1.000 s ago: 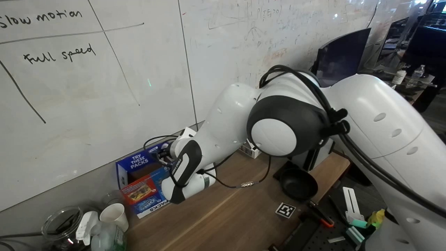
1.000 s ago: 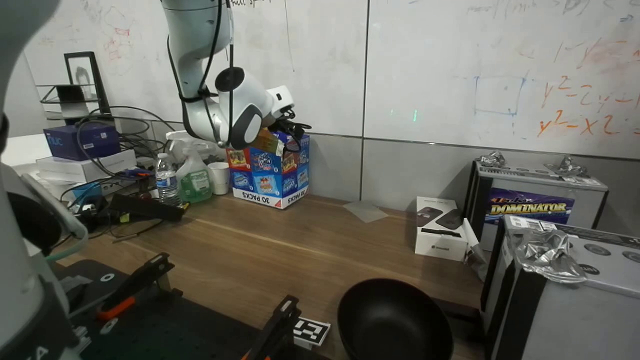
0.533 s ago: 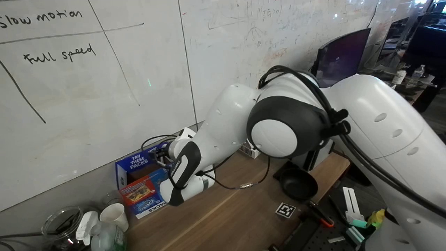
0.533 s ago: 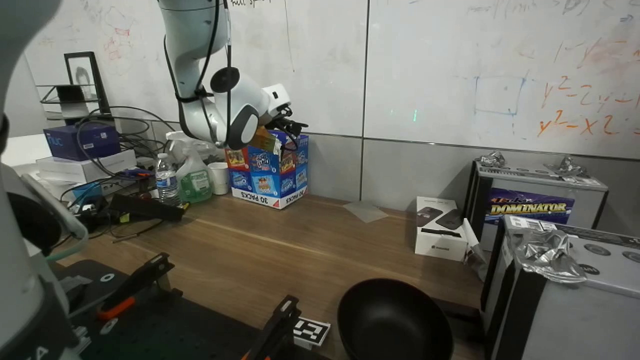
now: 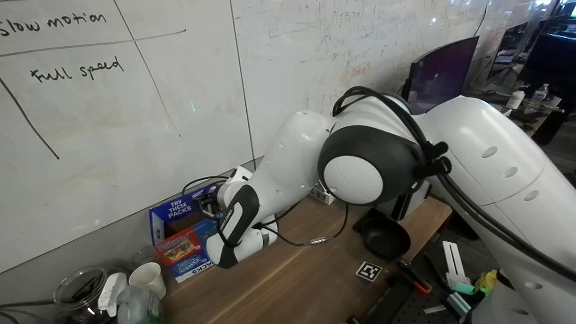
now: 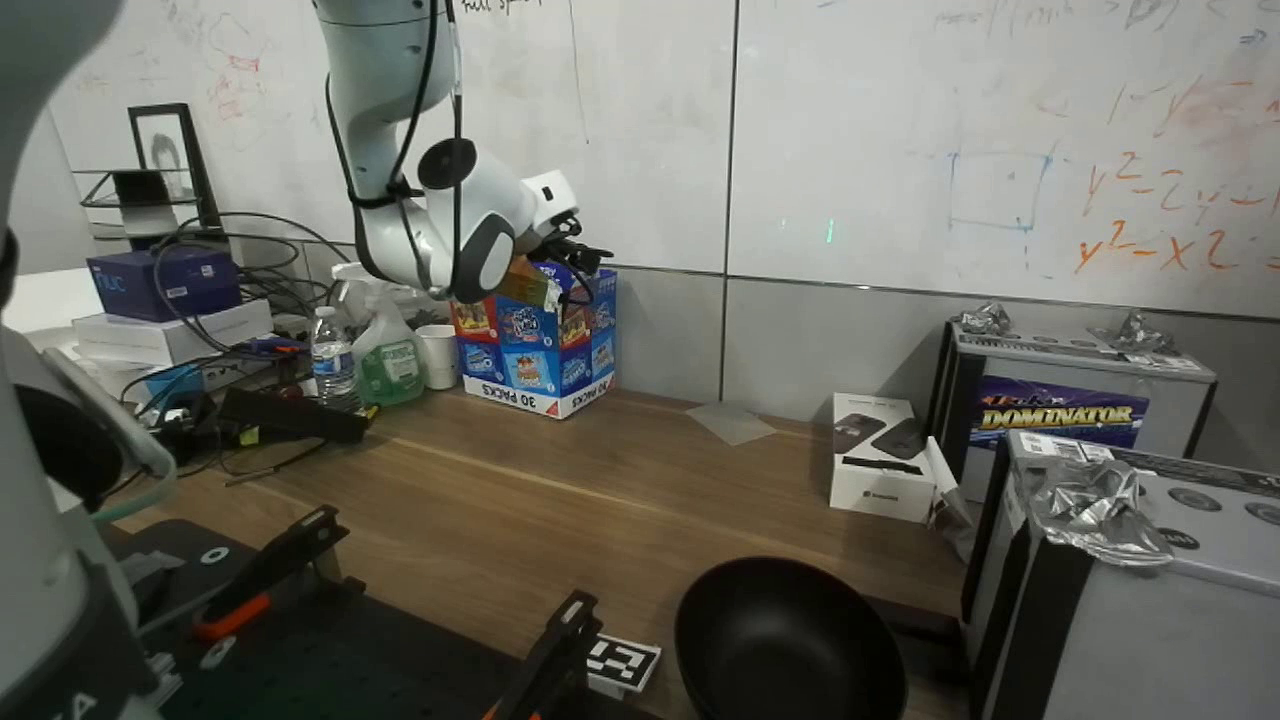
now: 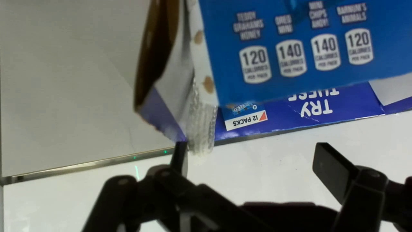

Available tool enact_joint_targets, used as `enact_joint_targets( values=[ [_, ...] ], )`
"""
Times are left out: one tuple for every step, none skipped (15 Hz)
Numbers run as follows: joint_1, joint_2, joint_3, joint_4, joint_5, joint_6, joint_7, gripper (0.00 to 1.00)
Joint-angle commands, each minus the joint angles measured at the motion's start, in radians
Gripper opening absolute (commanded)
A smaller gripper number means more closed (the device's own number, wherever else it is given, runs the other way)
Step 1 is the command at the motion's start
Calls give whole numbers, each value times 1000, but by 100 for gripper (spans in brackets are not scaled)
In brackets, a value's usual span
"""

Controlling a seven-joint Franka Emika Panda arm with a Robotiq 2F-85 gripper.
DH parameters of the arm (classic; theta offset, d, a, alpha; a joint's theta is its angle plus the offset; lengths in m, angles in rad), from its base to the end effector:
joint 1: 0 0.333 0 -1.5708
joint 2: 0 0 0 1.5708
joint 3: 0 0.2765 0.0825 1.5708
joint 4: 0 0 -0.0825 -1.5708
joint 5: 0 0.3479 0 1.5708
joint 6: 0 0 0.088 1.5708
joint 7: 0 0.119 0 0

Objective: Put the strings in the blue box

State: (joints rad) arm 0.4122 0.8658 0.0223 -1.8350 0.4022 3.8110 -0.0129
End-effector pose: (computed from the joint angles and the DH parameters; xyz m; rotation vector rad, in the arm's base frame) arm 0.5889 0.2089 0.1901 -2.5478 0.0487 -1.5072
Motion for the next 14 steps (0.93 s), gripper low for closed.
enact_joint_targets(
  values=[
    [-15,11,22,19,-31,-2,0,100],
    [-18,12,27,20,-39,-9,4,100],
    [-23,12,34,20,-49,-17,9,100],
    [-28,15,41,21,-62,-27,14,100],
    [-30,16,44,22,-72,-34,16,100],
    [-33,17,48,21,-81,-41,18,100],
    [-39,16,54,19,-92,-53,23,100],
    [-37,13,53,16,-95,-55,21,100],
    [-36,9,50,12,-95,-52,20,100],
    [-32,5,44,7,-90,-46,17,100],
    [-26,-1,37,1,-80,-35,13,100],
    [-11,-9,20,-7,-57,-17,0,100],
    [10,-17,-5,-12,-21,-7,-21,100],
    [41,-35,-40,-25,40,-14,-51,100]
  ],
)
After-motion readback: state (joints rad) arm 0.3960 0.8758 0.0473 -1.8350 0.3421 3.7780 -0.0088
